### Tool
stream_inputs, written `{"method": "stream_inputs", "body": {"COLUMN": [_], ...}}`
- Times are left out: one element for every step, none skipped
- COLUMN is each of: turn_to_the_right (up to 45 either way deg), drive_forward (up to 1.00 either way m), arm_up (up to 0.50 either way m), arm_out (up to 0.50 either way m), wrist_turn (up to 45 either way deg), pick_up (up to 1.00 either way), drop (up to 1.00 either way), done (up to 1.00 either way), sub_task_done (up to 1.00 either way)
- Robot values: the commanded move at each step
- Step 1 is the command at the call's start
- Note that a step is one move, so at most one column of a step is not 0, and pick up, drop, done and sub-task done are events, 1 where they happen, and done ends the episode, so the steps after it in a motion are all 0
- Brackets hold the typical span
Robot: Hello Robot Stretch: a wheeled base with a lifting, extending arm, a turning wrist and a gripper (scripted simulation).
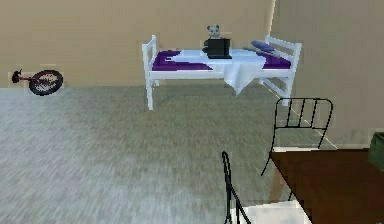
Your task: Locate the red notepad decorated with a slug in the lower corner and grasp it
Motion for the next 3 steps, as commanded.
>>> {"method": "stream_inputs", "body": {"turn_to_the_right": [0.0, 0.0, 0.0], "drive_forward": [0.0, 0.0, 0.0], "arm_up": [0.5, 0.22, 0.0], "arm_out": [0.0, 0.0, 0.42], "wrist_turn": [0.0, 0.0, 0.0], "pick_up": [0.0, 0.0, 0.0], "drop": [0.0, 0.0, 0.0], "done": [0.0, 0.0, 0.0], "sub_task_done": [0.0, 0.0, 0.0]}}
